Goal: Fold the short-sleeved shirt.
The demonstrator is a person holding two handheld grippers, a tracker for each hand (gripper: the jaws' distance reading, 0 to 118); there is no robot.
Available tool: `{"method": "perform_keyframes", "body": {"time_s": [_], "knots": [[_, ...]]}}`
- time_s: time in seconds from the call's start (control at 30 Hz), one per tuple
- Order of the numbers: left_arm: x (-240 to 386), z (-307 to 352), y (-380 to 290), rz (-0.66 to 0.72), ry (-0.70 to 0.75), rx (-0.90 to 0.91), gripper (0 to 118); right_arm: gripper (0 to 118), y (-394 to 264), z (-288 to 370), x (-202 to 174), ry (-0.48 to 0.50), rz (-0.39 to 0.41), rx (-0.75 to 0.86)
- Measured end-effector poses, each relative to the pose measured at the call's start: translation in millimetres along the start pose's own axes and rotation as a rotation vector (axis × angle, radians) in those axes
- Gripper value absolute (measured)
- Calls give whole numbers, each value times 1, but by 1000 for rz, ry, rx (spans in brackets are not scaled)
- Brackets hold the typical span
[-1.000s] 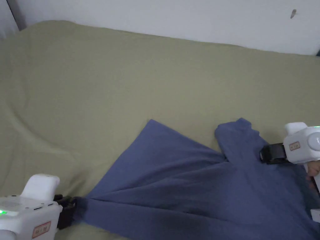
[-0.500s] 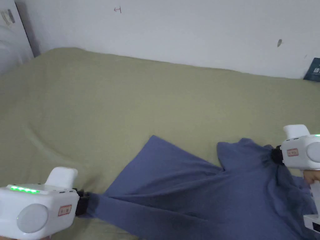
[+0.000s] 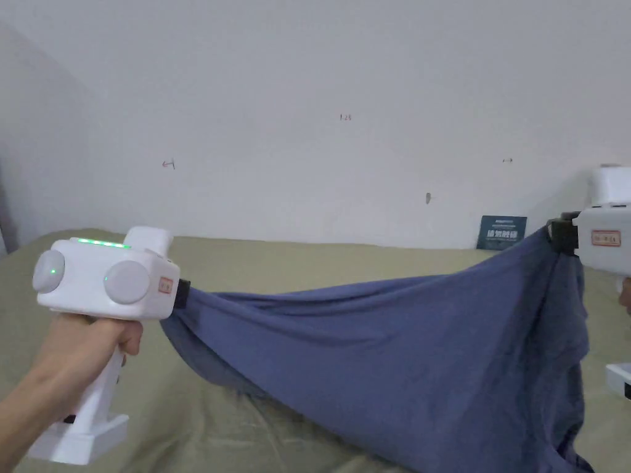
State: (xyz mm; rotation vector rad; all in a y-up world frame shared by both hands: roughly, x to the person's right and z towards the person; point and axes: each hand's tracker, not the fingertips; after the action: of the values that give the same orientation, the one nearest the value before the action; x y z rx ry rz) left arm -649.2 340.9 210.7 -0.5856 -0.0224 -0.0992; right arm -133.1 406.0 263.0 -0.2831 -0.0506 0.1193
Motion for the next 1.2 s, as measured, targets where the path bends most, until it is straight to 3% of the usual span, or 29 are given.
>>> {"method": "perform_keyframes", "body": {"time_s": [0.17,0.5,0.77,0.93,1.2], "knots": [[2,16,72,3,40,66,7,1,32,27,14,-78,-19,68],[-2,27,139,-29,148,126,7,1,81,-18,16,-112,-79,102],[-7,0,180,-23,213,130,6,1,133,-74,8,-125,-66,113],[-9,-26,218,-12,245,155,6,1,169,-115,4,-145,-9,122],[-7,-83,267,-7,276,192,6,1,208,-172,-1,-153,-25,163]]}}
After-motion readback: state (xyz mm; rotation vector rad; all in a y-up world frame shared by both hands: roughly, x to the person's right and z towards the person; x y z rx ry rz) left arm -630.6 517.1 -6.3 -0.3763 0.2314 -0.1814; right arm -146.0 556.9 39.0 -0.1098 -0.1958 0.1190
